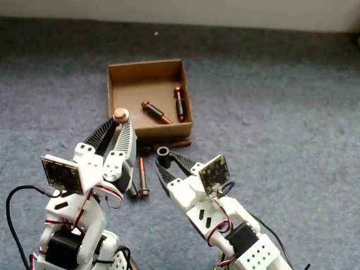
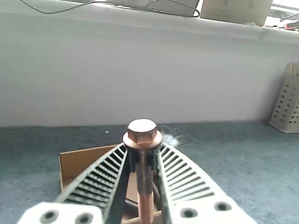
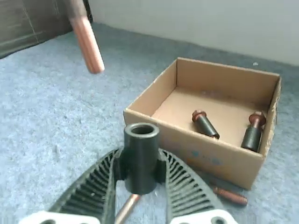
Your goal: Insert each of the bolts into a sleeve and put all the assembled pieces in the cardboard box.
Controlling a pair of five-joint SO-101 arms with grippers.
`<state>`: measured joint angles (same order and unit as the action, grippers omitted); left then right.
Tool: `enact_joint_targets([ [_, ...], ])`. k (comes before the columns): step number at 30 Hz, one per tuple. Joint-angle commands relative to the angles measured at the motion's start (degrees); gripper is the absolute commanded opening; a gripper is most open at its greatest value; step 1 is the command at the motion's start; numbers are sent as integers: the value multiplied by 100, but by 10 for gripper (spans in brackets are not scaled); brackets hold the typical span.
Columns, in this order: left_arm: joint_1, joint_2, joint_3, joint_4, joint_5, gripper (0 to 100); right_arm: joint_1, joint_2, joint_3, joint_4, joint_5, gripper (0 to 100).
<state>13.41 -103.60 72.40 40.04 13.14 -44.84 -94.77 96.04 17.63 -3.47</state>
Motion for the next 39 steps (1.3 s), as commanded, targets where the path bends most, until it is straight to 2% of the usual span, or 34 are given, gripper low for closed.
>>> enact_joint_targets([
  [1, 523, -22, -189, -132, 88, 6, -57, -110, 505, -769, 290, 5],
  [6, 927, -22, -189, -132, 88, 6, -57, -110, 708, -1015, 668, 5],
  [20, 945, -22, -734, -141, 79, 6, -312, -101, 716, -532, 686, 5],
  [29, 963, 4, -514, -123, 97, 6, -295, -110, 708, -549, 695, 5],
  [35, 1429, -13, -198, -123, 79, 6, -286, -110, 699, -549, 695, 5],
  [39, 1420, -4, -180, -114, 70, 6, -268, -110, 699, -549, 695, 5],
])
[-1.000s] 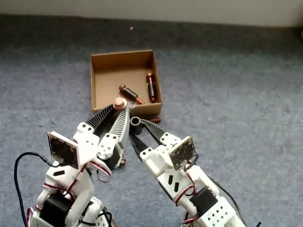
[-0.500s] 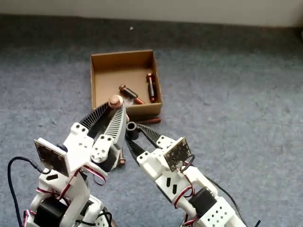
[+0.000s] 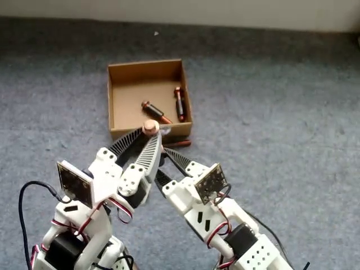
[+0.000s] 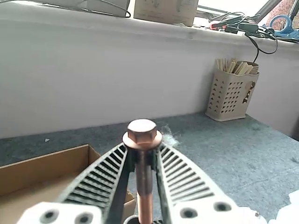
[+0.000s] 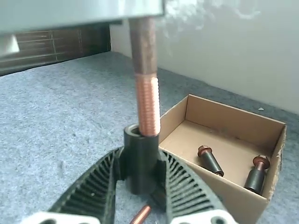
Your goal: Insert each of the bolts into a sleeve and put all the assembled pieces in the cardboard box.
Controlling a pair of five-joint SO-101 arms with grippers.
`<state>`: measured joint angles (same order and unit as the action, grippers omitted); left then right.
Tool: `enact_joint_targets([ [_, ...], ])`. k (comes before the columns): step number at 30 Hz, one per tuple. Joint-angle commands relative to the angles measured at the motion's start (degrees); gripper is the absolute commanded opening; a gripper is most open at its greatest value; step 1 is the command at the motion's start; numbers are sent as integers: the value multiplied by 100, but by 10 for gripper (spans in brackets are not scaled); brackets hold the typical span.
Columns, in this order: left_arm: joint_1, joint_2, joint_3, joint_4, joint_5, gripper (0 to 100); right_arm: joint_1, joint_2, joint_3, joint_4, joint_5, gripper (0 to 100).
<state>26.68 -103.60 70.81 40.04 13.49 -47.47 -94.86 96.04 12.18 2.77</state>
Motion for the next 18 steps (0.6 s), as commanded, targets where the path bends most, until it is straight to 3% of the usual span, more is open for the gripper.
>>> enact_joint_targets([
  [1, 92, -22, 4, -79, 35, 6, -4, -101, 699, -4, 70, 5],
  [18, -462, -31, 40, 607, 44, 6, 224, -101, 699, -4, 44, 5],
])
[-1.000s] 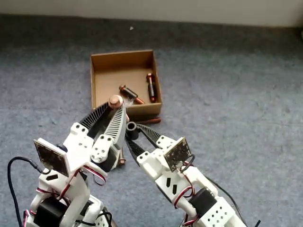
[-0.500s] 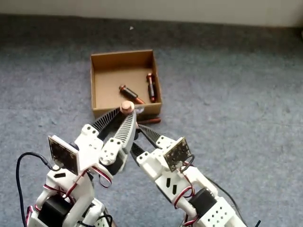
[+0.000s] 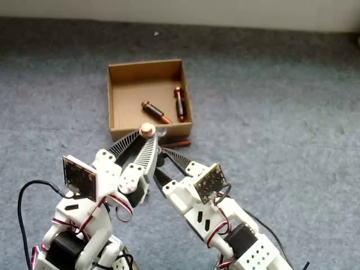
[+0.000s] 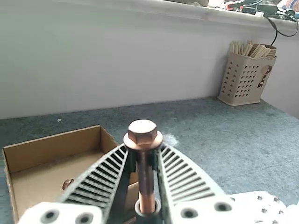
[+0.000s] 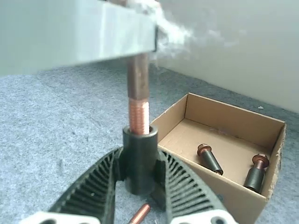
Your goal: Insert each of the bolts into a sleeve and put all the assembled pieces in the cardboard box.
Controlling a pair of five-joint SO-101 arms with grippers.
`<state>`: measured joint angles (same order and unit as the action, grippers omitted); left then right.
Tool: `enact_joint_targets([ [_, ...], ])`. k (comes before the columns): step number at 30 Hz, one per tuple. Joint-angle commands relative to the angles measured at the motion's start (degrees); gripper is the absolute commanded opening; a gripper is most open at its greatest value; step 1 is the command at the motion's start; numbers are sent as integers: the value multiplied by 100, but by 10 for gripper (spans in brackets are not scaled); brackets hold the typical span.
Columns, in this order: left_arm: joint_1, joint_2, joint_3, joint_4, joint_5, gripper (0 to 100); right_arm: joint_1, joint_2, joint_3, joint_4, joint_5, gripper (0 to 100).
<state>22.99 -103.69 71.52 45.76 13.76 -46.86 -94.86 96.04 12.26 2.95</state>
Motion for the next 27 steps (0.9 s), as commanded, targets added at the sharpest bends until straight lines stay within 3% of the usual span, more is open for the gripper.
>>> enact_joint_targets([
  [1, -92, -13, -31, 35, 18, 6, 154, -101, 699, -13, 26, 5],
  [5, -92, -4, 171, 18, -229, 30, 154, -101, 708, -13, 26, 5],
  [10, -136, 13, 488, 62, -466, 171, 171, -101, 743, -13, 26, 5],
  [20, -163, -4, -629, 1389, -1064, 204, 198, -101, 752, 4, 26, 5],
  [27, -1534, -22, -971, 1943, -1626, 204, 927, -101, 752, 22, 26, 5],
])
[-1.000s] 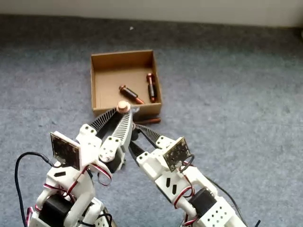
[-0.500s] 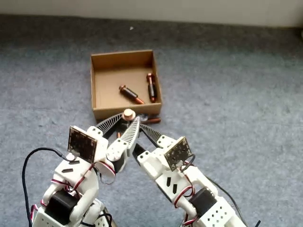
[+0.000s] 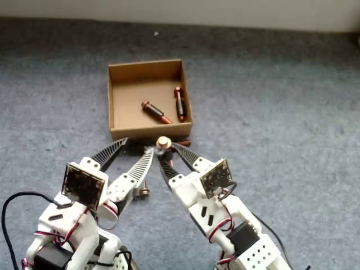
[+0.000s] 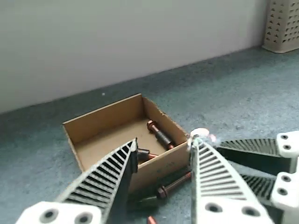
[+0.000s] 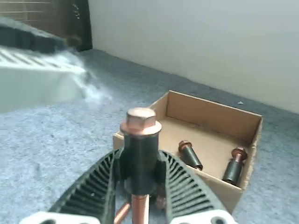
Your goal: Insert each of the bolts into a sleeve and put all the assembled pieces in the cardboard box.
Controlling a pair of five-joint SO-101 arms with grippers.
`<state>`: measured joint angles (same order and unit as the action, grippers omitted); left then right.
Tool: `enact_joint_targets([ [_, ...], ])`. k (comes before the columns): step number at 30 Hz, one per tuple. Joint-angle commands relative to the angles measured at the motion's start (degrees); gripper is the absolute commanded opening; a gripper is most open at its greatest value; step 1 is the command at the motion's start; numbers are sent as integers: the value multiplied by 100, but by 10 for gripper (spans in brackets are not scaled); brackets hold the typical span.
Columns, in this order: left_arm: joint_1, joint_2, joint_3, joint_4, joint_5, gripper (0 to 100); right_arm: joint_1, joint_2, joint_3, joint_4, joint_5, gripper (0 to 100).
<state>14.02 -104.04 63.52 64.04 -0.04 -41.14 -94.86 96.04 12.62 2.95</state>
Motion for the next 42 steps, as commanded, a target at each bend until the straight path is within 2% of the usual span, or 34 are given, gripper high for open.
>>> enact_joint_targets([
  [1, -892, 13, -66, 149, -334, 203, 453, -101, 752, -13, 26, 5],
  [8, -2800, 13, 1059, 141, -387, 201, 892, -101, 752, -13, 26, 5],
  [13, -3380, 13, 1868, 123, -404, 74, 1103, -101, 752, -13, 26, 5],
  [17, -3407, 13, 2325, 88, -413, 13, 1297, -101, 743, -13, 26, 5],
  [20, -3380, 13, 2598, 70, -413, 9, 1508, -57, 708, 4, 26, 5],
  [23, -3371, 13, 2809, 18, -413, 7, 1771, -57, 435, 479, 26, 5],
  [26, -3363, 13, 3002, 9, -932, 7, 1798, 22, -356, 1138, -343, 5],
  [29, -3204, 13, 3240, -35, -1415, 10, 1780, 400, -1244, 1314, -536, 5],
  [34, -2958, 13, 3354, -26, -1530, 10, 1780, 2062, -2527, 1174, -571, 5],
  [42, -2958, 13, 3354, -9, -1530, 10, 1780, 5349, -4136, -374, -571, 5],
])
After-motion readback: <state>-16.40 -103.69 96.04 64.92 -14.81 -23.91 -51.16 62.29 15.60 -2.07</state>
